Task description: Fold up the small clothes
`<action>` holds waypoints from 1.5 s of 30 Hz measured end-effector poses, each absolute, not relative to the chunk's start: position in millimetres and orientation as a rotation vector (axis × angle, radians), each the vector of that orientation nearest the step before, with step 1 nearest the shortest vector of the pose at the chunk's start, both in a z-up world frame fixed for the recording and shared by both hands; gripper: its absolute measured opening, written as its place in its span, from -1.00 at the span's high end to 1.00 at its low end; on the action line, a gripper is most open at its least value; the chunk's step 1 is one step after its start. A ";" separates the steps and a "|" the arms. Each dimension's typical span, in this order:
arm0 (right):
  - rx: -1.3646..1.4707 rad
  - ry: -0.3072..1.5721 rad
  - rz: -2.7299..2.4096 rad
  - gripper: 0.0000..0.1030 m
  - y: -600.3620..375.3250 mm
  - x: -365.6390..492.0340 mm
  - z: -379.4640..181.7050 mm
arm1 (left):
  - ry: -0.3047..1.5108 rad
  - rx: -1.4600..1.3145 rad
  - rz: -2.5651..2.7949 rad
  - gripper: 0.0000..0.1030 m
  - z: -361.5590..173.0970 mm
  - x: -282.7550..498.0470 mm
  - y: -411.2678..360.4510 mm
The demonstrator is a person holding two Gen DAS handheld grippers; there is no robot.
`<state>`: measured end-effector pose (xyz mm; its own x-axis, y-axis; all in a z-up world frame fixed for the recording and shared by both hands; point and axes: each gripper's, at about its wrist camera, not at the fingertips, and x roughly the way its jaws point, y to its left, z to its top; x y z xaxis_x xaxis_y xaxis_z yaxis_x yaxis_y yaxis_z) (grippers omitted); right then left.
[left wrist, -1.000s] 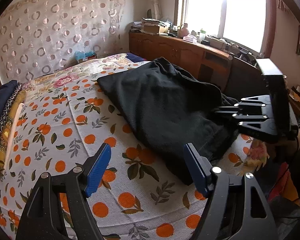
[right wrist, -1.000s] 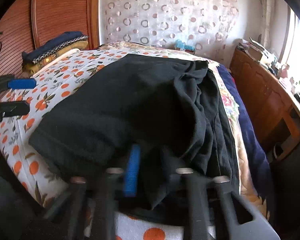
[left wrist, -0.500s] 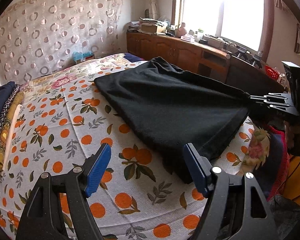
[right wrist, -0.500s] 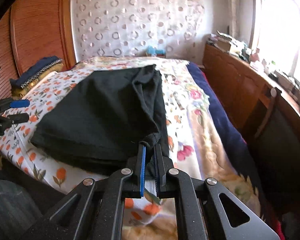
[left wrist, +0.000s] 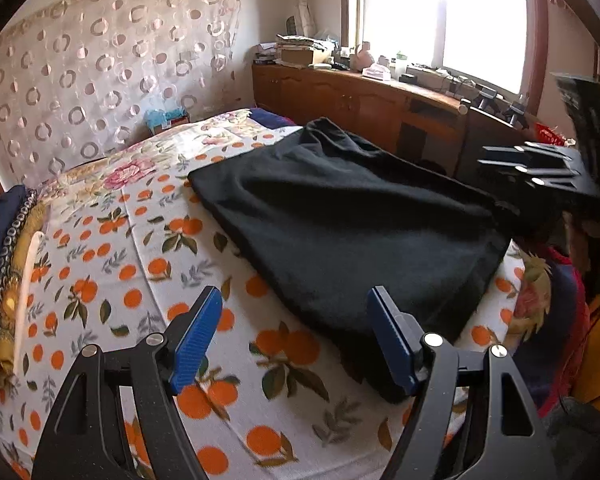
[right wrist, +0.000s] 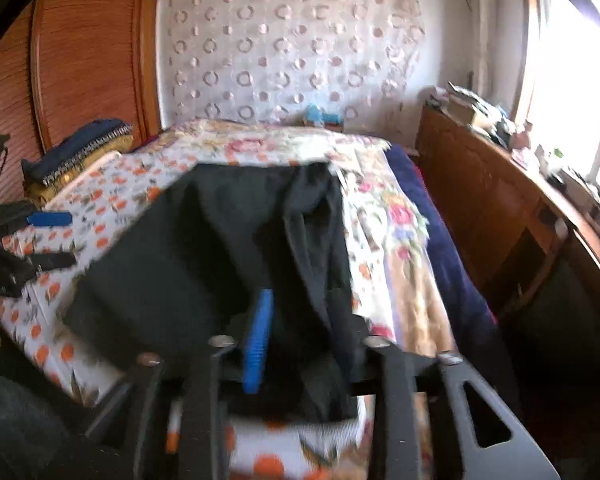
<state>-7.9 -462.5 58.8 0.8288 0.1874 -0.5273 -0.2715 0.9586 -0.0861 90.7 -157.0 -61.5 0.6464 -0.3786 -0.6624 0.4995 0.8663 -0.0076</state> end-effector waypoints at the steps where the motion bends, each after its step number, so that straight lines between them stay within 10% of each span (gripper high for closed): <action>1: -0.160 0.537 0.255 0.14 -456.9 1.4 62.6 | 0.711 0.177 -0.504 -0.47 -61.2 92.5 -157.0; 17: -0.055 0.821 0.303 0.14 -424.2 152.2 28.1 | 0.765 0.137 -0.527 -0.47 -80.7 92.3 -163.5; 22: -0.019 0.835 0.371 0.91 -425.5 158.8 27.4 | 0.815 0.132 -0.563 -0.47 -91.0 91.5 -170.1; 31: -0.050 0.740 0.167 0.90 -441.7 153.4 35.4 | 0.860 0.139 -0.577 -0.47 -102.1 89.5 -176.1; 39: -0.133 0.687 0.167 0.10 -428.3 125.1 41.2 | 0.871 0.136 -0.572 -0.47 -105.1 91.0 -176.6; 45: -0.138 0.623 0.199 0.03 -426.2 85.7 42.4 | 0.882 0.139 -0.564 -0.47 -106.0 91.0 -175.7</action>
